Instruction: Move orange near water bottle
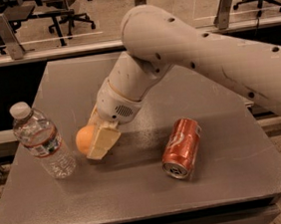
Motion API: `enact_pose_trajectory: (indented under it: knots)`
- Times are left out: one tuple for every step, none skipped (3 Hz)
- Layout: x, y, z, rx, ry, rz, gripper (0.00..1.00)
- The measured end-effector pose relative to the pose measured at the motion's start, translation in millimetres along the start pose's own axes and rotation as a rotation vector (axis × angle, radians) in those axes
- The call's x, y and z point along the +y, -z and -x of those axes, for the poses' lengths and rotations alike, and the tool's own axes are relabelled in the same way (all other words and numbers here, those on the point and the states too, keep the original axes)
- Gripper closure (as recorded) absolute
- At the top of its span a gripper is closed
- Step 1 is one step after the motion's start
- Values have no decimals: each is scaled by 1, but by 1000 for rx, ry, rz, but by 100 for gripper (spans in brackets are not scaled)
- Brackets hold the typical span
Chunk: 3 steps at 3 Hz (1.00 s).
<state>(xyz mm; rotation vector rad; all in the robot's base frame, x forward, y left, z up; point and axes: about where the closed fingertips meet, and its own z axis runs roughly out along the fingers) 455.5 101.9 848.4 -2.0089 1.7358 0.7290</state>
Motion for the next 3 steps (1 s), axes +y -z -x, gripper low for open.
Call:
enact_pose_trajectory:
  knots:
    - [-1,-3,-3,7,-7,-8,20]
    - [0,-4,-2,8,-4,-7,0]
    - [0,-4,-2,8,-4,-7,0]
